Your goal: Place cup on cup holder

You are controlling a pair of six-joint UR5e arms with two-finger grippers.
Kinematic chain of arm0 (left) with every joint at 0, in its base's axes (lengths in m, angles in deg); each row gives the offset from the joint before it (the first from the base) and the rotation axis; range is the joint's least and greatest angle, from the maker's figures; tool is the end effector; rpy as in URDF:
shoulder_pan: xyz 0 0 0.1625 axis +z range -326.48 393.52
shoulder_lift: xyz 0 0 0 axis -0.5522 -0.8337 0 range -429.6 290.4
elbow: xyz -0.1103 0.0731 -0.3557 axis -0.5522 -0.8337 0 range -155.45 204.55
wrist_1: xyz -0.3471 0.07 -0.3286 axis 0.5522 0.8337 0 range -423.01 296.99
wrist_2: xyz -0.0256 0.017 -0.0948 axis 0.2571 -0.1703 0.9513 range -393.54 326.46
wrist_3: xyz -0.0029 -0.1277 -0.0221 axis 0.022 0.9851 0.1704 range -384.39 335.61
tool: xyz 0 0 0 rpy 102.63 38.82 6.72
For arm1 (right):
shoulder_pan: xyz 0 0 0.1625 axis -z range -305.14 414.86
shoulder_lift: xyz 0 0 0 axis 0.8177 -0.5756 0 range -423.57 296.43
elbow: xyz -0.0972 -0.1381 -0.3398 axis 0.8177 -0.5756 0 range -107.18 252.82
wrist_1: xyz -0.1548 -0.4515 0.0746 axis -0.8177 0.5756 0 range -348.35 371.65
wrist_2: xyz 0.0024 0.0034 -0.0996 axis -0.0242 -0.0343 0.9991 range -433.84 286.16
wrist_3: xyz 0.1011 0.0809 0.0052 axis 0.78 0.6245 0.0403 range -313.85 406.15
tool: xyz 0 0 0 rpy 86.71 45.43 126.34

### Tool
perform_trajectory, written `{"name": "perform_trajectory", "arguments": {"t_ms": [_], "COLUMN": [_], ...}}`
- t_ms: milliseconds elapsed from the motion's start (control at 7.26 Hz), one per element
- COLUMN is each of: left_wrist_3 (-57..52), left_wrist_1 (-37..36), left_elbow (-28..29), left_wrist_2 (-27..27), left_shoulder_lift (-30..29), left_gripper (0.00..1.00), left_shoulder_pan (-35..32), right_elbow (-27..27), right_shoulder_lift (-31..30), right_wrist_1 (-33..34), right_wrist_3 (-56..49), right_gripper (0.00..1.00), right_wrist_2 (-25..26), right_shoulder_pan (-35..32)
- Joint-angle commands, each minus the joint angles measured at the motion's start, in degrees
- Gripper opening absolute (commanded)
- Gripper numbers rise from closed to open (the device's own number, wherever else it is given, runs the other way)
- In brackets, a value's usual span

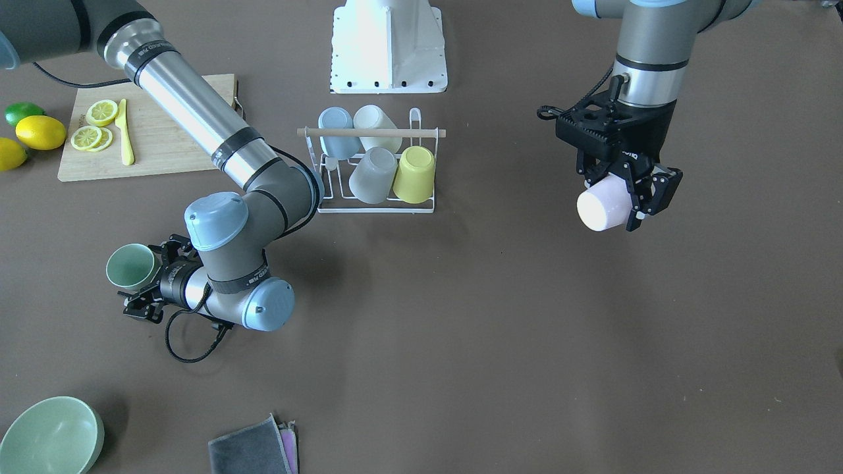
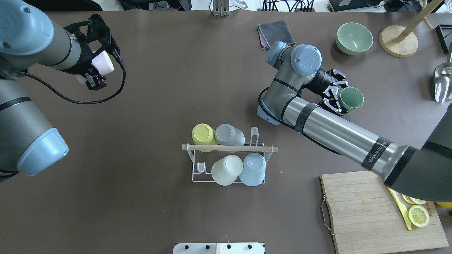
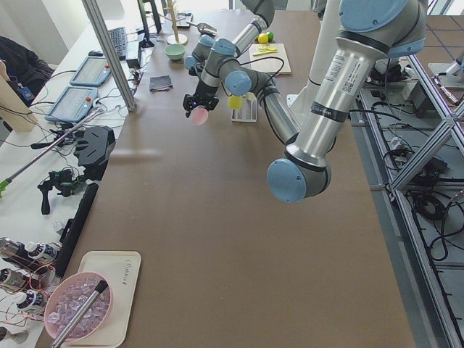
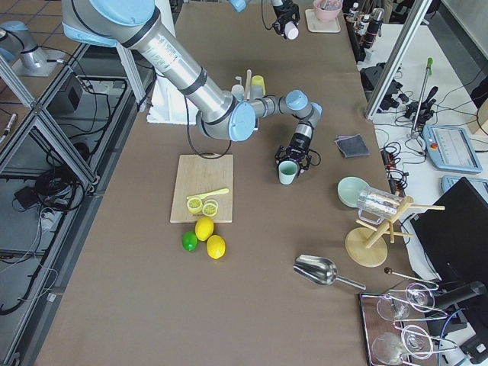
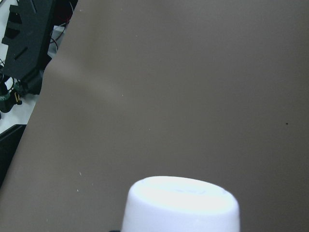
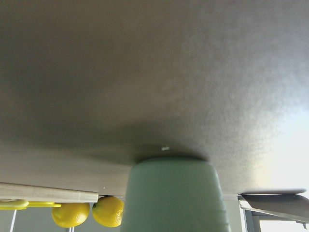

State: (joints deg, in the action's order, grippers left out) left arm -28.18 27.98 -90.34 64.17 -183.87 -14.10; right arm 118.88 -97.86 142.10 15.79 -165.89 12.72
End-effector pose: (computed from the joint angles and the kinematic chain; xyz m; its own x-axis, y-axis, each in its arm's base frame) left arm 0.3338 -0.5377 0.1630 0.6325 0.7738 -0.0351 -0.4748 0.4231 0.7717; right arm -0.5020 -0.6277 0.4430 0.2608 -0.9270 0.2695 0.9067 0.1393 -0.3982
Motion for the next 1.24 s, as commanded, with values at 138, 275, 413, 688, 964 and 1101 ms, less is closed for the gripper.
{"name": "perform_trajectory", "arguments": {"t_ms": [138,275,413,688,964,1101], "left_wrist_3": [1.4,1.4,1.7,2.0,5.1,6.4], "left_wrist_1": [14.5,15.1,16.9,24.1,35.3,42.5], "left_elbow": [1.4,0.9,0.7,1.3,1.2,1.3], "left_wrist_2": [1.1,1.2,0.9,0.9,1.0,1.1], "left_shoulder_lift": [0.8,1.5,2.1,4.7,6.2,6.2], "left_gripper": [0.5,0.5,0.5,0.5,0.5,0.5], "left_shoulder_pan": [0.4,0.4,0.4,0.4,1.0,3.1], "right_elbow": [0.6,1.4,2.7,12.9,23.1,28.7], "right_shoulder_lift": [-0.2,-0.2,-0.6,-2.3,-4.0,-5.8], "right_wrist_1": [0.3,0.5,0.9,5.8,6.1,5.7], "right_wrist_3": [-1.1,-1.1,-1.1,-1.1,-1.0,-0.8], "right_gripper": [0.57,0.53,0.52,0.52,0.52,0.51], "right_wrist_2": [0.0,0.0,0.0,-0.1,-3.3,-7.7], "right_shoulder_pan": [0.0,0.0,-0.5,-1.7,-3.3,-4.4]}}
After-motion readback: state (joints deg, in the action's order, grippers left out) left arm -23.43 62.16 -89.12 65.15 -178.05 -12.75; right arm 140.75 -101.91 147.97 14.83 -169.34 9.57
